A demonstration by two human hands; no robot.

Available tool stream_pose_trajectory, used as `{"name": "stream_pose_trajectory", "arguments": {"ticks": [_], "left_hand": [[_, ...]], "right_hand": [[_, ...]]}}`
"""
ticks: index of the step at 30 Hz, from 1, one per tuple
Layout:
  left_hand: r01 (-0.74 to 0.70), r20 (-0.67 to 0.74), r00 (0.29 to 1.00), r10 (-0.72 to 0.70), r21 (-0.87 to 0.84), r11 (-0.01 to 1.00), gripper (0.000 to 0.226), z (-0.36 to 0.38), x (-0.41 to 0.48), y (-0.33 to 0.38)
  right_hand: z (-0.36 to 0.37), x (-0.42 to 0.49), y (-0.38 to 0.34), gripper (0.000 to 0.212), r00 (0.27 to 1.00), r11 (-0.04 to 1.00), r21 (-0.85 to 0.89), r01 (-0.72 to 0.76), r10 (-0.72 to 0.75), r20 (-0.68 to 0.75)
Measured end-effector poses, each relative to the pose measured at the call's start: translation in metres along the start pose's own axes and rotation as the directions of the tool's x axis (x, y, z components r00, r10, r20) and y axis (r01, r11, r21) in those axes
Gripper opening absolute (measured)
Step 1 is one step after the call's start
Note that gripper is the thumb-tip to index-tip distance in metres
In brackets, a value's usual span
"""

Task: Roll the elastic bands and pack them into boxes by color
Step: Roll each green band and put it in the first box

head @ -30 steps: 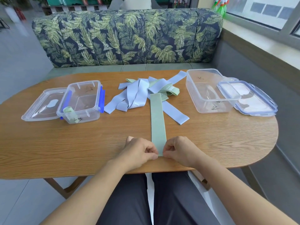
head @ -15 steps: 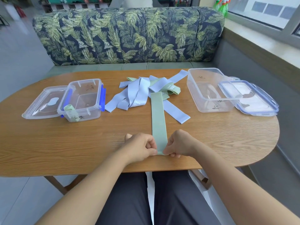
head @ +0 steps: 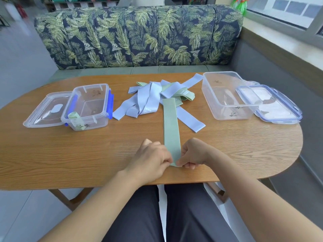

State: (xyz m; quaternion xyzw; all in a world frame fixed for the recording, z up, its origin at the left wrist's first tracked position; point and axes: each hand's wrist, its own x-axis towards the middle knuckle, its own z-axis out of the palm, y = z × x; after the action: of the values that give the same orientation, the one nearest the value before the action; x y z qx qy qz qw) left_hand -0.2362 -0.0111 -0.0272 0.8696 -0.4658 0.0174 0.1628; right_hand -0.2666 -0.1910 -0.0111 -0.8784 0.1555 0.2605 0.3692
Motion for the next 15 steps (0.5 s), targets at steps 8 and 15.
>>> {"name": "stream_pose_trajectory", "arguments": {"ticks": [8, 15], "left_hand": [[-0.125, -0.142, 0.980, 0.140, 0.109, 0.986, 0.007, 0.017, -0.008, 0.000], [0.027, -0.079, 0.996, -0.030, -0.034, 0.999, 0.014, 0.021, -0.006, -0.004]], "right_hand": [[-0.002, 0.001, -0.001, 0.020, 0.999, 1.000, -0.004, 0.012, -0.012, 0.033], [0.000, -0.001, 0.005, 0.025, 0.999, 0.998, -0.017, 0.053, -0.053, 0.004]]}}
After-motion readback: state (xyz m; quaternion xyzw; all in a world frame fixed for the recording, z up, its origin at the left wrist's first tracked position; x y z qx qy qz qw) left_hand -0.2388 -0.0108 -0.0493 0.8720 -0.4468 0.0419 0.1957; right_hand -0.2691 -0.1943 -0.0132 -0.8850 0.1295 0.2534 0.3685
